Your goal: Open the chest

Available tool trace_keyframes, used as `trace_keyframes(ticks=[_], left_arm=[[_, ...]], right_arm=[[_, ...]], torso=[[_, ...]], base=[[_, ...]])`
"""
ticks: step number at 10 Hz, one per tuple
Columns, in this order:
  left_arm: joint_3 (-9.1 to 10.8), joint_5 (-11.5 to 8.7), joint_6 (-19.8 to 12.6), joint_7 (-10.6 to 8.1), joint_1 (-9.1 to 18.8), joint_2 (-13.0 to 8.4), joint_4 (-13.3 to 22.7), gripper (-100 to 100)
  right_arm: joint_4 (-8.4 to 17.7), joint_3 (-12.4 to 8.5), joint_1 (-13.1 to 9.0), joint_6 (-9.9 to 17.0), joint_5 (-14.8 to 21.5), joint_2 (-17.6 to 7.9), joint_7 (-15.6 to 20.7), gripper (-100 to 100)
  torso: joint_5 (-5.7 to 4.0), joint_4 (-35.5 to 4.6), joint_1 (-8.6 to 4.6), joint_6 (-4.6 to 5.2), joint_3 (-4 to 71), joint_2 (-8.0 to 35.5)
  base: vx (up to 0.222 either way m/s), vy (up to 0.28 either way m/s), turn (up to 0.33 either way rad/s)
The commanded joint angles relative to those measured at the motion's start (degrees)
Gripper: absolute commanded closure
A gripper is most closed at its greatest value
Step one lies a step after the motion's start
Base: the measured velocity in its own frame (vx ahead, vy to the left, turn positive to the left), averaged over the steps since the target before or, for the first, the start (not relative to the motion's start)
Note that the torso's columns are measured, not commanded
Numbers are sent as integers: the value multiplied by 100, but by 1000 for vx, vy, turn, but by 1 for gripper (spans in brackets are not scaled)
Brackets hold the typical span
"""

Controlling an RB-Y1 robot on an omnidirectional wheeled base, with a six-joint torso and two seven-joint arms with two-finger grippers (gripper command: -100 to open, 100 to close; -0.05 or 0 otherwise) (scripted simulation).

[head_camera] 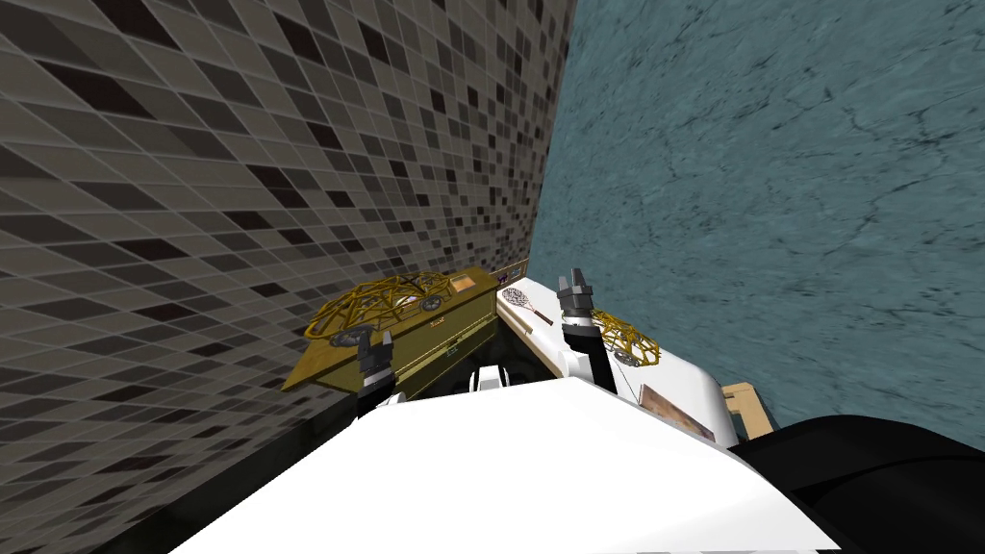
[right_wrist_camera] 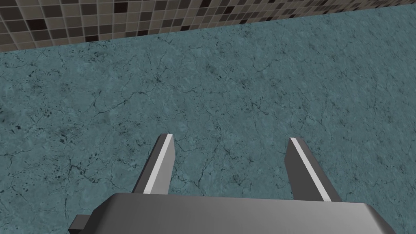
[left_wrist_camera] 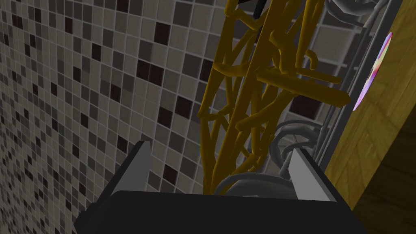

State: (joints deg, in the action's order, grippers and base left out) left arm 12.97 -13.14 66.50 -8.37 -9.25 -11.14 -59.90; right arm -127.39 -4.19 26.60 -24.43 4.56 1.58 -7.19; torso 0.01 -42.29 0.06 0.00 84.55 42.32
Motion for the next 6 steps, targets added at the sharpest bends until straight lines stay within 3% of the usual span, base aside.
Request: trace_keyframes(ticks=[1, 2, 6], left_arm=[[49, -10, 137, 58, 86, 10, 463, -100], [49, -10, 137, 58, 86, 10, 470, -100], [132, -13, 278, 182, 202, 88, 1093, -100]], right_arm=[[0, 0, 0, 0, 0, 0, 0, 0], [0, 0, 0, 0, 0, 0, 0, 0], [0, 0, -1, 0, 0, 0, 0, 0]], torso=[[1, -1, 3, 0, -3, 6], [-1, -1, -4, 0, -2, 2], [38, 32, 7, 33, 21, -49]], base=[[77, -49, 2], [64, -41, 4], [71, -52, 20]])
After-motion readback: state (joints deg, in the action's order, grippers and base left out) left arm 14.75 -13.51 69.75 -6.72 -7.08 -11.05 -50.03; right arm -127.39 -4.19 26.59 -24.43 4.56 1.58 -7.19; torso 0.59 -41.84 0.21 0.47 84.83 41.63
